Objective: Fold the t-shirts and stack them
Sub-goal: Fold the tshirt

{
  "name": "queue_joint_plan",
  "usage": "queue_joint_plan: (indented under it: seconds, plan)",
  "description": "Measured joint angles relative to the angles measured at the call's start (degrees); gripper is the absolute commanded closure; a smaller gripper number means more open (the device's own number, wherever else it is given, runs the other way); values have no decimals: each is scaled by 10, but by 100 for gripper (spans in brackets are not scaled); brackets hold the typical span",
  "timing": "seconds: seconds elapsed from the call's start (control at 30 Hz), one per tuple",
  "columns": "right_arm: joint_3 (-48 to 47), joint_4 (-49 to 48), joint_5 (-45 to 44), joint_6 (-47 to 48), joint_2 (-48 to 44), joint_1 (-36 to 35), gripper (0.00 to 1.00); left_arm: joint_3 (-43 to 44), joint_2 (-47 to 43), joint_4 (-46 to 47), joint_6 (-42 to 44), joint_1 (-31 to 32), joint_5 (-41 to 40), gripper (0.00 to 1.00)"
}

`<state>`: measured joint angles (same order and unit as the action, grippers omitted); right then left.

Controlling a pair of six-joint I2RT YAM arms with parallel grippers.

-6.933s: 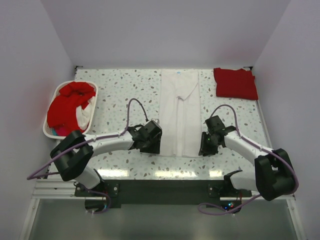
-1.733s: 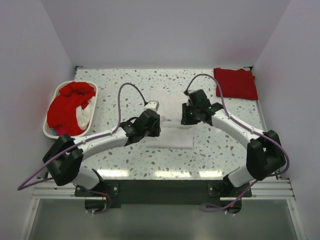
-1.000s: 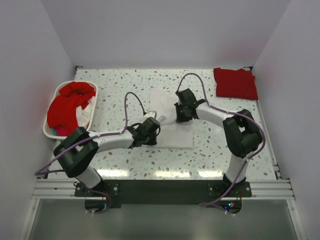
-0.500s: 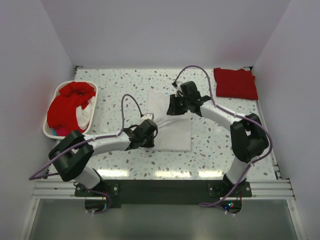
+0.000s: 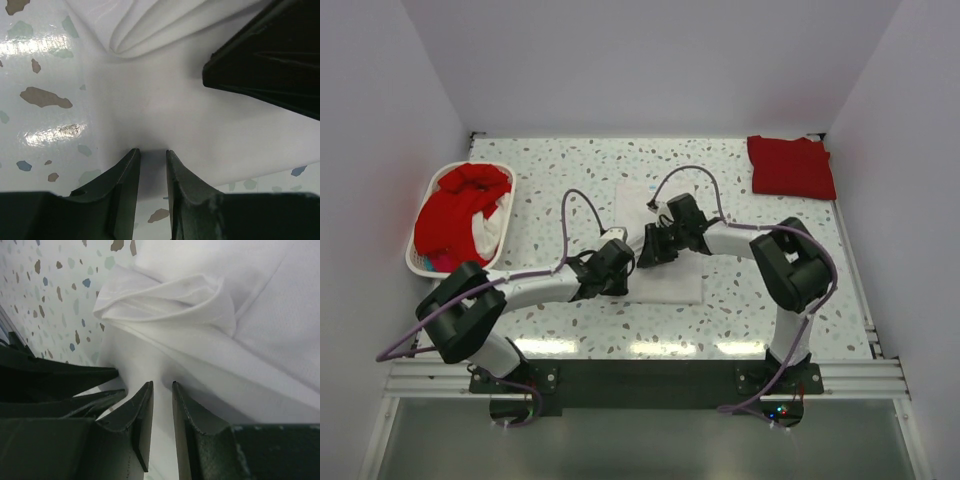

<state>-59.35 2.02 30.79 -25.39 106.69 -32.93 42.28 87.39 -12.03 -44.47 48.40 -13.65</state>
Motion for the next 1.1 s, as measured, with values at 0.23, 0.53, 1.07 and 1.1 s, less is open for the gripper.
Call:
queue_joint_plan:
  seconds: [0.23, 0.53, 1.07, 1.1]
  plan:
    - [-94, 1, 2, -5, 82, 0, 73, -7, -7, 0, -9, 0, 0, 66]
    - [-220, 5, -14, -3, 171, 32, 69, -22, -21, 3, -16, 0, 5, 65]
    - [-32, -38, 37, -71, -49, 127, 57, -39, -192, 9, -7, -26, -15, 46]
    - [-9, -49, 45, -78, -67, 132, 57, -39, -191, 29, 1, -43, -5, 47]
